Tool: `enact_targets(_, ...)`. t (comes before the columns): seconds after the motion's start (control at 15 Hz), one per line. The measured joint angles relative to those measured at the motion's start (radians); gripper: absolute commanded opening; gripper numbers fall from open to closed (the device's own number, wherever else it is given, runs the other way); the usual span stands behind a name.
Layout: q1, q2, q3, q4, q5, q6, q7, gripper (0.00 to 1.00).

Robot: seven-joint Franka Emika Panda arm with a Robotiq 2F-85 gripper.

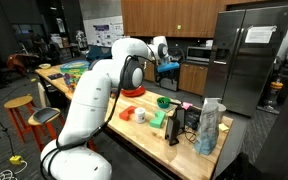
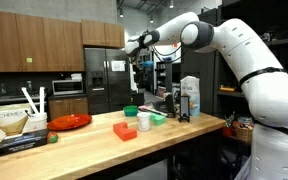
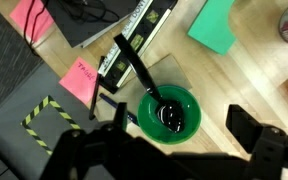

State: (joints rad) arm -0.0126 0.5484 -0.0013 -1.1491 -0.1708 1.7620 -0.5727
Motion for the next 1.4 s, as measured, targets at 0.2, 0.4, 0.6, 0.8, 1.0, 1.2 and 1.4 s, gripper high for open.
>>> enact_targets(0.2,-0.015,0.043,0.002,0.091,0.038,-0.127,0.008,1.0)
enact_targets(0.4,-0.024,0.082,0.003,0.163,0.066,-0.203,0.016,1.0)
enact_targets(0.6,-0.03,0.097,0.003,0.202,0.097,-0.202,0.017,1.0)
enact_targets(0.8,-0.031,0.104,0.004,0.219,0.099,-0.202,0.017,1.0)
enact_targets(1.0,-0.029,0.109,0.004,0.212,0.098,-0.205,0.017,1.0)
enact_targets(1.2,-0.033,0.107,-0.002,0.187,0.095,-0.206,0.013,1.0)
enact_targets(1.4,-0.048,0.103,-0.003,0.165,0.113,-0.205,0.016,1.0)
